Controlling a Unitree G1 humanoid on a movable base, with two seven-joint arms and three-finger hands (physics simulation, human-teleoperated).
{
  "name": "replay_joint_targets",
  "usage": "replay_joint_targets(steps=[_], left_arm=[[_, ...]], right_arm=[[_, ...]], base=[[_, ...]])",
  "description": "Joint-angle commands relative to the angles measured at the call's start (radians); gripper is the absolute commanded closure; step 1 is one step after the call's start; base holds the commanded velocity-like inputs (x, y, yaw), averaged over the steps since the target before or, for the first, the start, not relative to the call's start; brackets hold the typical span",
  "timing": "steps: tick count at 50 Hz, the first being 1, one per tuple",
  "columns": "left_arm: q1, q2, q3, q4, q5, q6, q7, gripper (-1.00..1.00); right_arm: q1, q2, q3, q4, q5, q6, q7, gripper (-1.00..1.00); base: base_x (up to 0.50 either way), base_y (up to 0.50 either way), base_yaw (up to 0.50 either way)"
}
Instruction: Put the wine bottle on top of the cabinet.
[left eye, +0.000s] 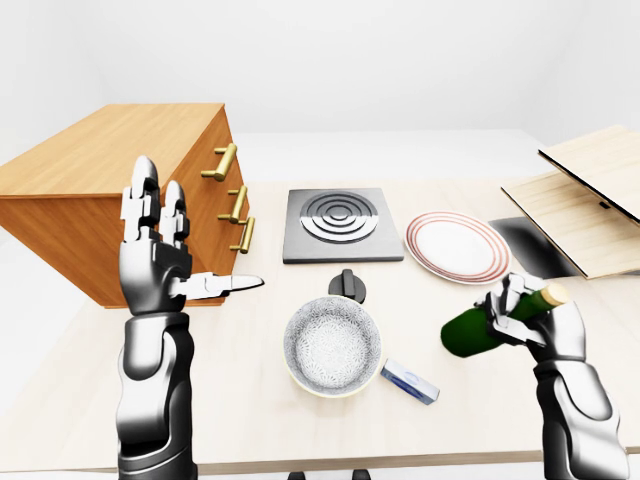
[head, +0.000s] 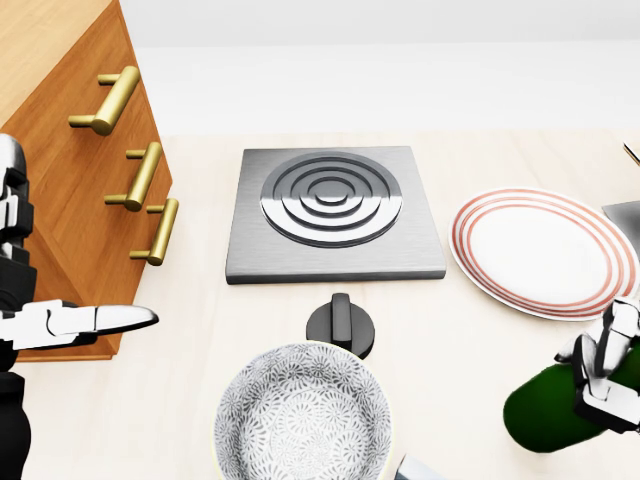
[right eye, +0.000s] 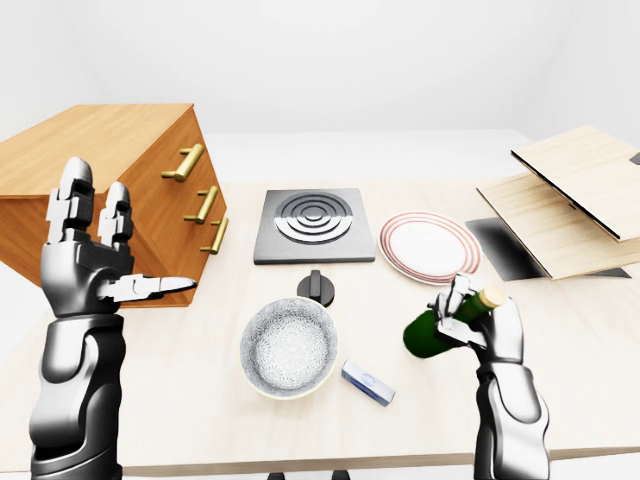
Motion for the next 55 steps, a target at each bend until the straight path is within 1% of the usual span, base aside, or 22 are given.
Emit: replay_joint_targets(steps=[1,5,8,11,16,19,21,25,32,37,45,55], left_arm=[[0.001,0.0,-0.001,0.0,-0.001,0.0,0.0,-1.0],[0.005,-0.001,0.001,-0.002,-0.003,0.0,-0.002,-1.0],[0.008,0.001,0.006,-0.012,-0.007,0.0,-0.003,-1.0],[0.009,0.004,0.015,-0.034,-0.016,0.0,-0.001,-1.0],[0.012,0.003,0.017,-0.048,-0.019,0.0,-0.001,-1.0],[0.01,0.003,0.014,-0.036,-0.016,0.0,-0.004,-1.0],[-0.002,0.008,0.016,-0.041,-0.02,0.0,0.001,-1.0],[-0.004,0.011,0.023,-0.053,-0.029,0.0,0.002,-1.0],[-0.006,0.014,0.028,-0.051,-0.032,0.0,0.005,-1.0],[-0.01,0.015,0.024,-0.051,-0.029,0.0,0.01,-1.0],[-0.009,0.013,0.021,-0.054,-0.024,0.0,0.009,-1.0],[-0.007,0.015,0.028,-0.043,-0.025,0.0,0.003,-1.0]], right_arm=[[0.039,0.075,-0.002,-0.367,-0.026,0.0,-0.034,1.0],[0.029,0.089,-0.009,-0.51,-0.057,0.0,-0.012,1.0],[0.006,0.087,-0.007,-0.611,-0.08,0.0,0.001,1.0],[-0.046,0.064,-0.004,-0.722,-0.099,0.0,0.008,1.0],[-0.107,0.042,0.024,-0.802,-0.137,0.0,0.004,1.0],[-0.102,0.046,0.062,-0.789,-0.178,0.0,0.009,1.0],[-0.111,0.045,0.072,-0.789,-0.192,0.0,0.012,1.0],[-0.167,0.022,0.078,-0.794,-0.207,0.0,0.015,1.0],[-0.289,-0.031,0.11,-0.713,-0.213,0.0,-0.006,1.0],[-0.379,-0.061,0.163,-0.637,-0.206,0.0,-0.037,1.0],[-0.502,-0.094,0.219,-0.58,-0.202,0.0,-0.06,1.0],[-0.507,-0.077,0.243,-0.486,-0.203,0.0,-0.068,1.0]], base=[[0.0,0.0,0.0],[0.0,0.0,0.0],[0.0,0.0,0.0],[0.0,0.0,0.0],[0.0,0.0,0.0],[0.0,0.0,0.0],[0.0,0.0,0.0],[0.0,0.0,0.0],[0.0,0.0,0.0],[0.0,0.0,0.0],[0.0,0.0,0.0],[0.0,0.0,0.0]])
